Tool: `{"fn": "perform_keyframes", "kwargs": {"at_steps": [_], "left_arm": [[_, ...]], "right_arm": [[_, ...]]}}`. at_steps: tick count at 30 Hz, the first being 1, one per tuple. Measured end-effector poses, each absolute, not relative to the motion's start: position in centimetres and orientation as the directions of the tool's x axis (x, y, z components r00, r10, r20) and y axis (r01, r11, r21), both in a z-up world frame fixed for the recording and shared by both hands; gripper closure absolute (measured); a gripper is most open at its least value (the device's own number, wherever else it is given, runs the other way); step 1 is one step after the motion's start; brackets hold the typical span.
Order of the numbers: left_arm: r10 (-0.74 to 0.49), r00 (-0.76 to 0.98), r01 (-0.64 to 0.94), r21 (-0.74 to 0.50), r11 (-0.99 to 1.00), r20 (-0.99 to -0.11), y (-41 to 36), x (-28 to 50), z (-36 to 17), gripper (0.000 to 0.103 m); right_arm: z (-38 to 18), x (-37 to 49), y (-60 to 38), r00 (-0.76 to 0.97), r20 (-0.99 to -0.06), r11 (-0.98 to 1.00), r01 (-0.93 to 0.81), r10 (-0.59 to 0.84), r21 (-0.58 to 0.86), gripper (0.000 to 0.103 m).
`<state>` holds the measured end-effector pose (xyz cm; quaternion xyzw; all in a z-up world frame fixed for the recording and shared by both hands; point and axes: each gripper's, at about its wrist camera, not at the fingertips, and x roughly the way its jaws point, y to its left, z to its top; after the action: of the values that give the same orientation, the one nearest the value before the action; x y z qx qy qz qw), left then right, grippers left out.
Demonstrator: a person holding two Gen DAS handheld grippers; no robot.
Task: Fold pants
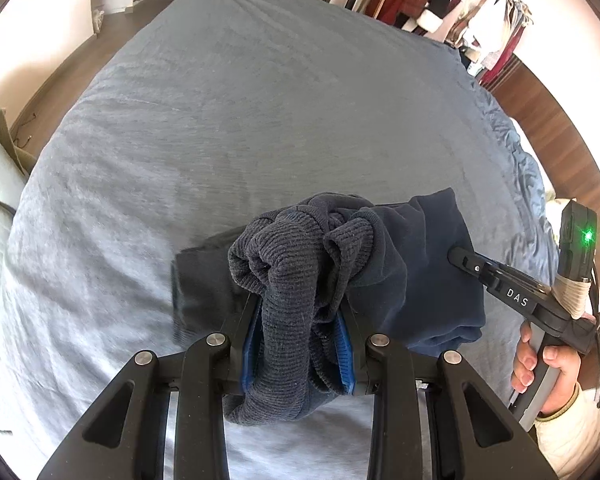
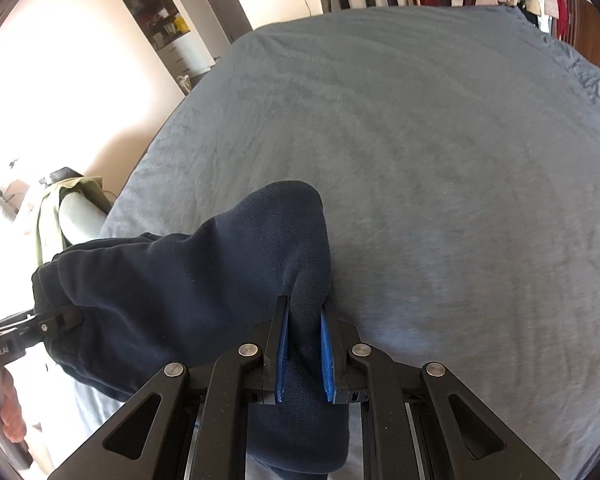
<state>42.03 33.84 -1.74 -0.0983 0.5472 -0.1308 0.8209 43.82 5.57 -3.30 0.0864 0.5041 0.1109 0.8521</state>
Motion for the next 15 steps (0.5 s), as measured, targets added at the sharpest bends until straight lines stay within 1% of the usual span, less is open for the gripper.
{"fn": "perform_keyframes", "kwargs": {"at_steps": [6,15], "left_arm": [[-0.323,0.333,0.095,-0.309,0.946,-0.886,35.1,43.7,-3.8,0.071],[-0.329,0.294,0.050,-0.330,0.943,-0.897,36.6,44.2,-6.5,0.069]], "right_arm": [[-5.4,44.7,7.2,0.454,-0.848,0.961,-0.089,0.275,0.263,0.088],[-7.3,45.2,8.4,0.431,-0.880,0.980,-0.079,0.197,0.181,0.087]]}}
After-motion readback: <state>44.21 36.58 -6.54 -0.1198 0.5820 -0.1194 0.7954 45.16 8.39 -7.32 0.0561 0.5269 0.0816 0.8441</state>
